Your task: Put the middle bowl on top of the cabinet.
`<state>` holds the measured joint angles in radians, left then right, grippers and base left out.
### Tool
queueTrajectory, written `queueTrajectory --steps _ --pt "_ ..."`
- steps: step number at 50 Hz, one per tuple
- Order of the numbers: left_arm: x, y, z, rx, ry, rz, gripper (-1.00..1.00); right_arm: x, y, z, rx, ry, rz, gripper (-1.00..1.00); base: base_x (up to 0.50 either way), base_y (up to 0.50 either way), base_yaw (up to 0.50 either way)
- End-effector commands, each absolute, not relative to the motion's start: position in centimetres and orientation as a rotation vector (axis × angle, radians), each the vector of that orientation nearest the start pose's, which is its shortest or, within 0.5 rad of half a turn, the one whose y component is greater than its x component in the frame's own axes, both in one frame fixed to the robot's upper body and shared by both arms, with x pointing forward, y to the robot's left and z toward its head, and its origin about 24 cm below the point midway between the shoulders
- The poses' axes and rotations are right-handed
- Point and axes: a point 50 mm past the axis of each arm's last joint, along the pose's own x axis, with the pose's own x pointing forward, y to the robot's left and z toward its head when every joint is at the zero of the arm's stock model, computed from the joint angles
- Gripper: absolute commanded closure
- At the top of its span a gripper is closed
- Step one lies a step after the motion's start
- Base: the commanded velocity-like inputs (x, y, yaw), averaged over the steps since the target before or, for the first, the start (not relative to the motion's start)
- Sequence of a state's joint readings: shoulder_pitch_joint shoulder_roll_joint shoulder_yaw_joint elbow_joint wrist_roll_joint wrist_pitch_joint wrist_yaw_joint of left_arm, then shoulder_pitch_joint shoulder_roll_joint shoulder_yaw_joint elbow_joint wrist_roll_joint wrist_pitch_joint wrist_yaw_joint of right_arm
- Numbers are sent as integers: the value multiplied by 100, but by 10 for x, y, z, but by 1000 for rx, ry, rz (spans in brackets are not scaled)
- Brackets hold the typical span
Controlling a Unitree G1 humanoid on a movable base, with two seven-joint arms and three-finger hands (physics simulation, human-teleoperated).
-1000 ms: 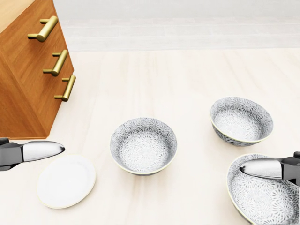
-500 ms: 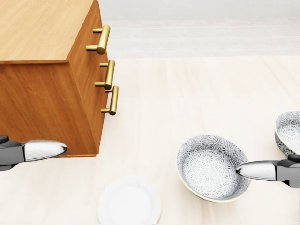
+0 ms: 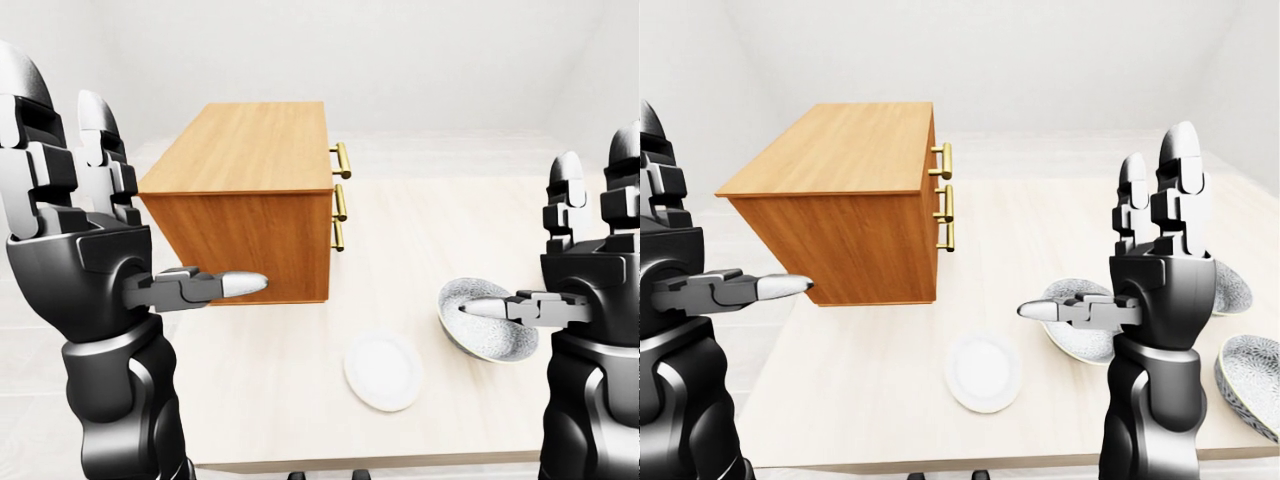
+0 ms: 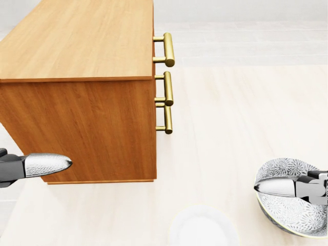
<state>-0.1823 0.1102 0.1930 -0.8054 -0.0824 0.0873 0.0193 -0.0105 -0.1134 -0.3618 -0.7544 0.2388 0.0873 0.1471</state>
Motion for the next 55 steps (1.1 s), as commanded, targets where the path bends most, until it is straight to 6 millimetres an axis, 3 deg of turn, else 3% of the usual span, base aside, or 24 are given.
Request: queueTrajectory --steps 1,15,24,40,55 --pt "195 178 245 61 -909 86 -100 195 -214 201 -64 -672 -74 -100 9 14 0" --pt "194 177 245 61 -909 85 -100 191 -215 203 -54 -687 -61 -100 0 0 0" --pt "197 177 244 59 -904 84 -100 190 -216 206 -36 -703 -63 -100 45 0 0" --pt "193 174 243 58 -904 59 -100 192 -225 166 -66 -498 -100 -100 4 0 0" --pt "197 171 239 50 -877 53 -100 189 -225 147 -101 -398 -93 -100 0 0 0"
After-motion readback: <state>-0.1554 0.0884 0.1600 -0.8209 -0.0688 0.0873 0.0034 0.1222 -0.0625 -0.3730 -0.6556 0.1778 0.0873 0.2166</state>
